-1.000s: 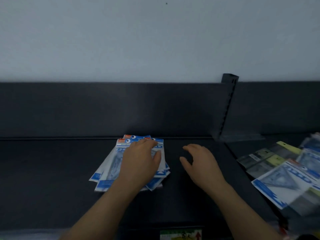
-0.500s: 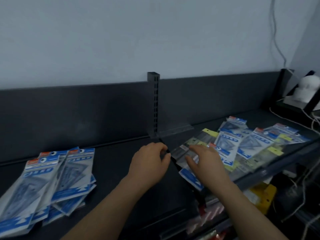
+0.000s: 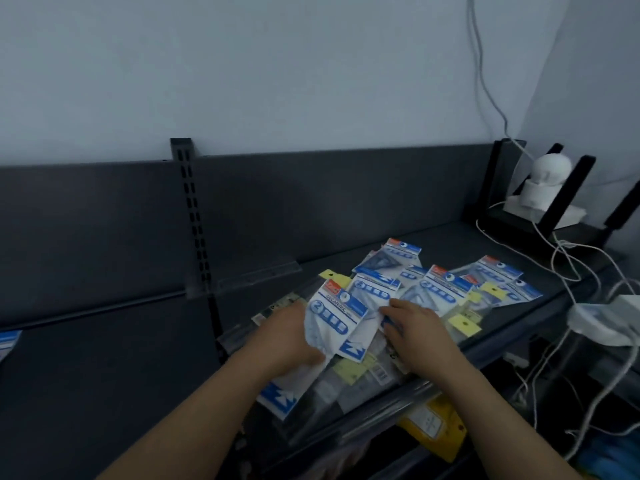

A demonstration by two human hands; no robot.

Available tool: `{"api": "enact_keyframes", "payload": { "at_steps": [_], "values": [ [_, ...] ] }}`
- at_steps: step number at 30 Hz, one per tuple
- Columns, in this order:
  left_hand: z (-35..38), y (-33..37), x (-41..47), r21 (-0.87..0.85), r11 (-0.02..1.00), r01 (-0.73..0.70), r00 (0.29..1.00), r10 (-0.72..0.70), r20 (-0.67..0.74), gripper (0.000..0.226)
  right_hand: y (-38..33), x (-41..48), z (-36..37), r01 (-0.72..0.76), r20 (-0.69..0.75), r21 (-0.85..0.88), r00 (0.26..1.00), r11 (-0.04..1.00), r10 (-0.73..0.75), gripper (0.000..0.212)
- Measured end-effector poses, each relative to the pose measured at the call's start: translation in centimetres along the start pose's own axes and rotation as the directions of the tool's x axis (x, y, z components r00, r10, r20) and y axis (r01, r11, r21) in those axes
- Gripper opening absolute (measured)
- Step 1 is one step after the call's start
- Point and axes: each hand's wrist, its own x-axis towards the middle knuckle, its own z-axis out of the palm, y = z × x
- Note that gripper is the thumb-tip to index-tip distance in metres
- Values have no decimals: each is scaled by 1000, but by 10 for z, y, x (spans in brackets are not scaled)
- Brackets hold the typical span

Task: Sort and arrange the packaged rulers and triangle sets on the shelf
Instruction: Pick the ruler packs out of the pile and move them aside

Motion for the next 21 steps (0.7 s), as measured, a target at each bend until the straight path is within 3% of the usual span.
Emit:
{"api": "enact_keyframes", "payload": {
  "at_steps": [3,5,9,13,16,21],
  "values": [
    [-2,0,21,-155,987,44,995,-57,-77,34,12,7,-3,14,-71,109,997,994,-6,30],
    [-3,4,36,-257,965,52,986,-91,-143,32,22,12,-6,-56,-152,107,986,993,72,35],
    [4,28,58,-268,963,-1,990,-36,-136,19,46,19,-12,-315,-115,2,943,949,313,79],
    [20,45,79,-162,987,6,998,-16,-63,28,56,22,-22,-422,-13,5,907,907,422,106],
    [24,52,89,-53,999,12,1000,-13,-23,41,59,23,-25,-430,31,33,903,902,429,109],
    [24,51,91,-140,990,-9,1000,7,-15,27,52,27,-25,-323,-84,53,941,945,327,93]
  ]
}}
